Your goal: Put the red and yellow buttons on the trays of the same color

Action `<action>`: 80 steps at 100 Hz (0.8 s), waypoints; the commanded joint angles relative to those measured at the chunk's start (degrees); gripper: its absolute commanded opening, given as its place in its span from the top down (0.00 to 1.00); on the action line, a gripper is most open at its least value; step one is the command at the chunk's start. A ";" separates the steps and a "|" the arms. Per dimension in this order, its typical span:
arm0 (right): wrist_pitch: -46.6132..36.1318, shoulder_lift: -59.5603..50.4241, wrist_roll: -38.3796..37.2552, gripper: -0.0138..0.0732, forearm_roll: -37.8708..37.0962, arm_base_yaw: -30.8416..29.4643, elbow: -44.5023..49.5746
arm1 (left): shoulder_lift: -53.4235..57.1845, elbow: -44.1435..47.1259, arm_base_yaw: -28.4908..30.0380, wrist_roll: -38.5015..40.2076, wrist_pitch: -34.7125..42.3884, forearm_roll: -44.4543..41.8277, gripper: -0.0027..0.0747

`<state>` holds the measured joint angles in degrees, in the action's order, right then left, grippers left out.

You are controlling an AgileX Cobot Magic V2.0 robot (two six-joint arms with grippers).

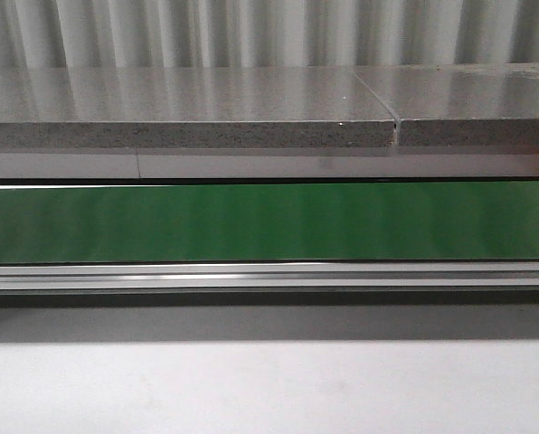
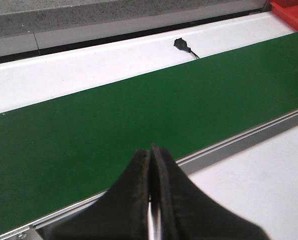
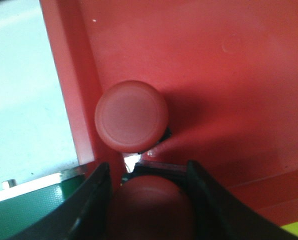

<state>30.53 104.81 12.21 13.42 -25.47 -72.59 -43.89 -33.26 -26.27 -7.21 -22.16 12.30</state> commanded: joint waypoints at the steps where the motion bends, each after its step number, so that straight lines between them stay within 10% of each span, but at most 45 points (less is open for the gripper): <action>1: -2.79 -1.72 -0.12 0.75 0.74 -0.27 -1.90 | 0.25 -1.58 -0.49 0.61 3.63 0.91 0.99; 26: -2.79 -0.66 -0.12 0.72 0.92 -0.27 -1.90 | 0.25 -1.58 -0.49 0.61 3.63 0.91 0.99; 55: -2.42 -1.04 -0.02 0.21 0.92 -0.27 -1.90 | 0.25 -1.58 -0.49 0.61 3.63 0.91 0.99; 80: -2.19 -5.84 0.17 0.21 0.50 -0.27 -1.90 | 0.25 -1.58 -0.49 0.61 3.63 0.91 0.99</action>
<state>29.97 104.12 12.08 13.77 -25.47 -72.59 -43.89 -33.26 -26.27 -7.21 -22.16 12.30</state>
